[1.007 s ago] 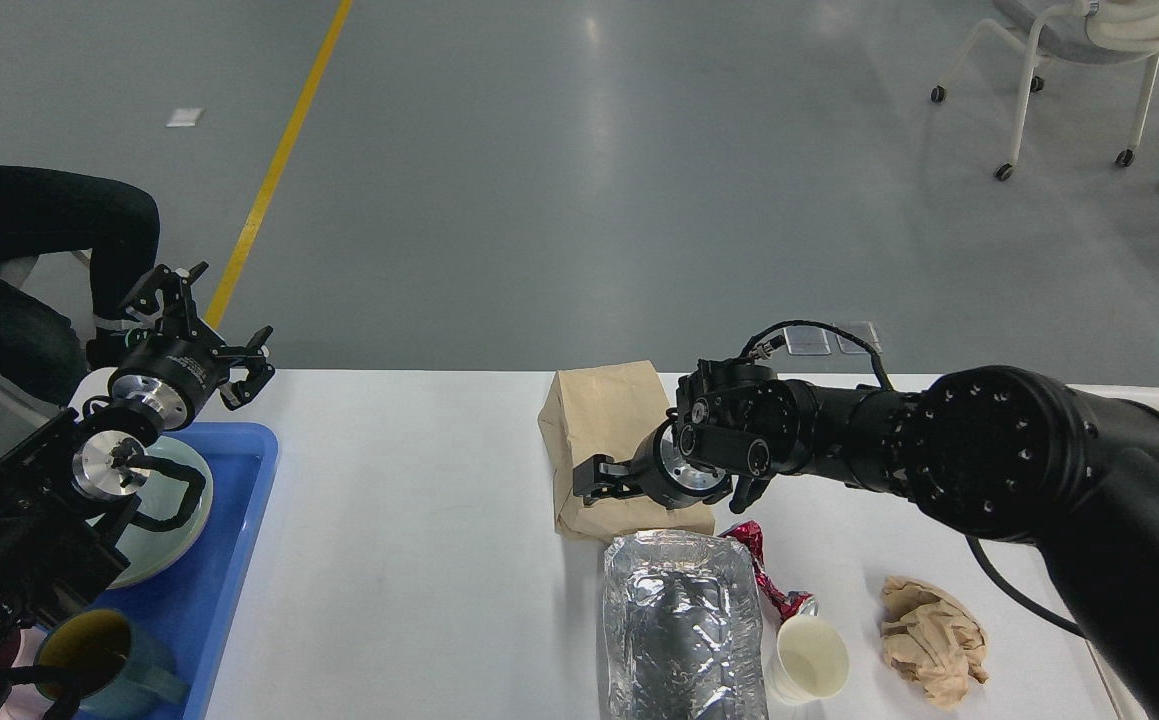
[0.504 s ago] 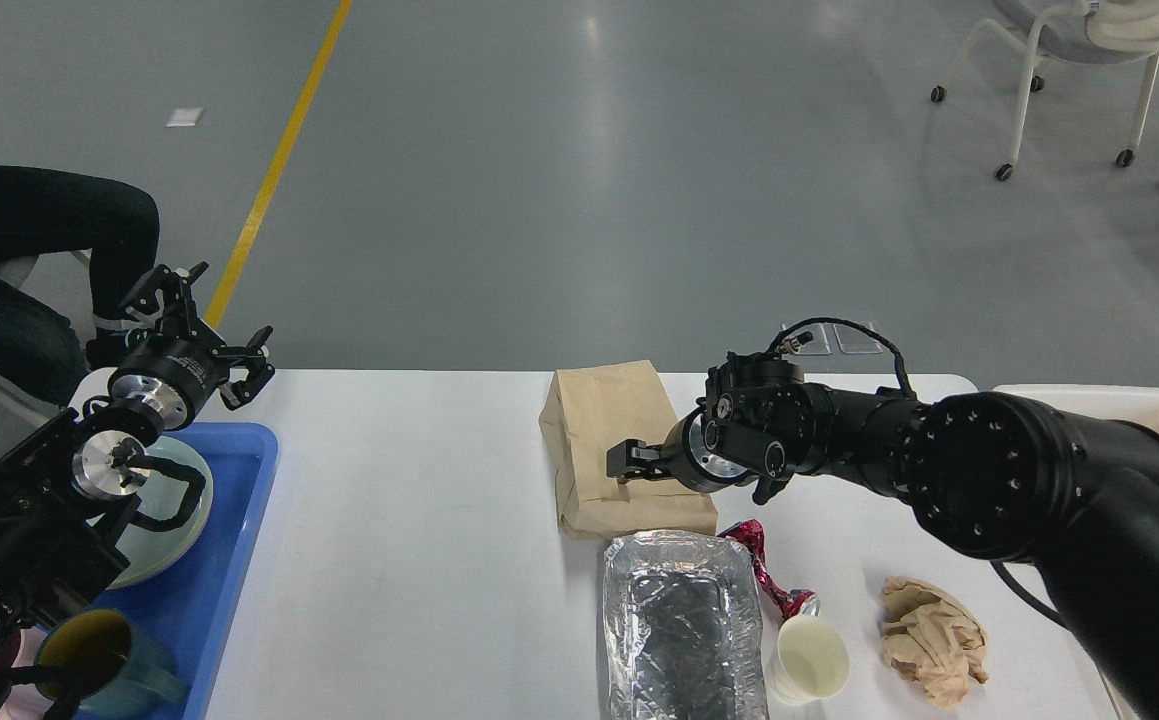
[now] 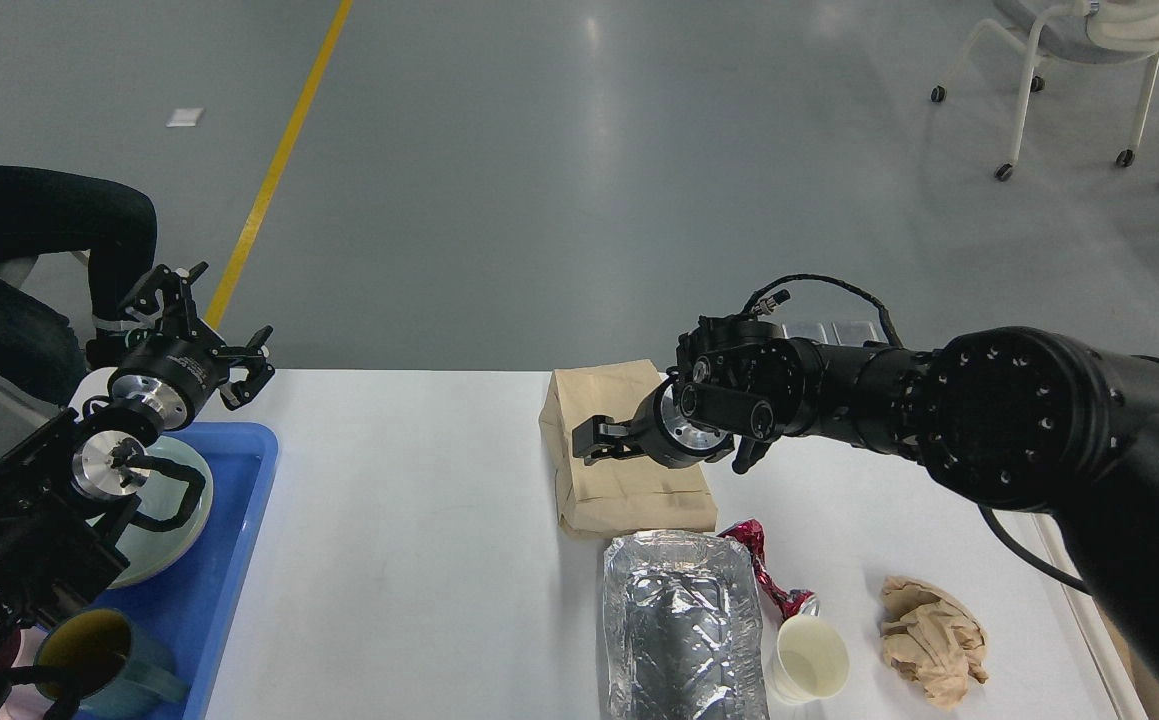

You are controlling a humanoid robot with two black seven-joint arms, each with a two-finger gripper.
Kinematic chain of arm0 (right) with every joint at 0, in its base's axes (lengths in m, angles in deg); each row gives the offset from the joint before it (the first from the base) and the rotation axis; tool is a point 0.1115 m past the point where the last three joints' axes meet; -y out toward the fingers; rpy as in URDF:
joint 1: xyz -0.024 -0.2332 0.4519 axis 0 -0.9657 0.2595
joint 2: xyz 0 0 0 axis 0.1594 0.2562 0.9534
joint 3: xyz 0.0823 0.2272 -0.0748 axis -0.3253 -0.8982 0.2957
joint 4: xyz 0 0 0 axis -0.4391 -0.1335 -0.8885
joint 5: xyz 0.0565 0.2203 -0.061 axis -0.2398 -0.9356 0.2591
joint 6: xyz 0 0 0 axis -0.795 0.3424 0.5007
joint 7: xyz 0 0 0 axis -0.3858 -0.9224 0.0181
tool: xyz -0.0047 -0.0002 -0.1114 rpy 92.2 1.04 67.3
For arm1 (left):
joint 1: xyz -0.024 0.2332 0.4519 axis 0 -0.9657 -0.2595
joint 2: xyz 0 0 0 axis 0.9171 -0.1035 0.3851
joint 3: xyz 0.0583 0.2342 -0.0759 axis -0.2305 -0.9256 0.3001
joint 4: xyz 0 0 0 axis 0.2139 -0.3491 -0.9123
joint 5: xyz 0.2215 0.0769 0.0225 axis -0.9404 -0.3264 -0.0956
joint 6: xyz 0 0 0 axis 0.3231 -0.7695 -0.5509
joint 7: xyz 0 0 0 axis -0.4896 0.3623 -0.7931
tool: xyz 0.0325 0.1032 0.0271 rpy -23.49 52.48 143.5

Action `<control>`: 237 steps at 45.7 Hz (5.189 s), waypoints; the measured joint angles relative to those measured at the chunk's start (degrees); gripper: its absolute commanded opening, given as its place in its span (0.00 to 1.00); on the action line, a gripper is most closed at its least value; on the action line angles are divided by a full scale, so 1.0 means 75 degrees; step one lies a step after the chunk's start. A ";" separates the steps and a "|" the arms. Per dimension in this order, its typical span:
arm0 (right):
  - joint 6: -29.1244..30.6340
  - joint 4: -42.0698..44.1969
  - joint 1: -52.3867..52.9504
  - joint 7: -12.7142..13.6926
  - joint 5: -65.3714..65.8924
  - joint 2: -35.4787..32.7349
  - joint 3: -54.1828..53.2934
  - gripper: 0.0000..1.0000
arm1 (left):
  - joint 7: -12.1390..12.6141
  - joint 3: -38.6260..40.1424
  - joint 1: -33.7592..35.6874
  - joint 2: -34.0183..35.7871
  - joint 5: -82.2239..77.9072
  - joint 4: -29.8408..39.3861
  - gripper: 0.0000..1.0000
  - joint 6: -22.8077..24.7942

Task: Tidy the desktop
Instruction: 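Grasp the top of the upright brown paper bag with the right gripper, then lift the brown paper bag and drop it into the white bin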

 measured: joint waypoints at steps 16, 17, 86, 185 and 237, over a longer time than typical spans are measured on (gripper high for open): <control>0.0085 -0.0199 0.0362 -0.0020 0.0288 -0.0136 -0.0562 1.00 | 0.0000 0.0000 0.0000 0.0000 0.0000 0.0000 0.97 0.0000; 0.0087 -0.0292 0.0417 -0.0022 0.0435 -0.0141 -0.0561 1.00 | 0.0000 0.0000 0.0000 0.0000 0.0000 0.0000 0.97 0.0000; -0.2171 -0.1216 -0.0583 0.0555 0.4233 0.0104 -0.0582 1.00 | -0.0013 0.0012 0.0001 -0.0024 0.0000 -0.0001 0.97 0.0021; -0.0062 -0.2636 0.3712 0.0583 0.1469 -0.4611 -0.2734 0.00 | -0.0012 0.0002 -0.0001 -0.0023 0.0000 -0.0001 0.97 0.0021; -0.2421 0.0181 -0.2865 0.0584 0.1409 -0.7807 -0.1858 1.00 | -0.0012 0.0009 0.0000 -0.0025 0.0000 0.0000 0.97 0.0020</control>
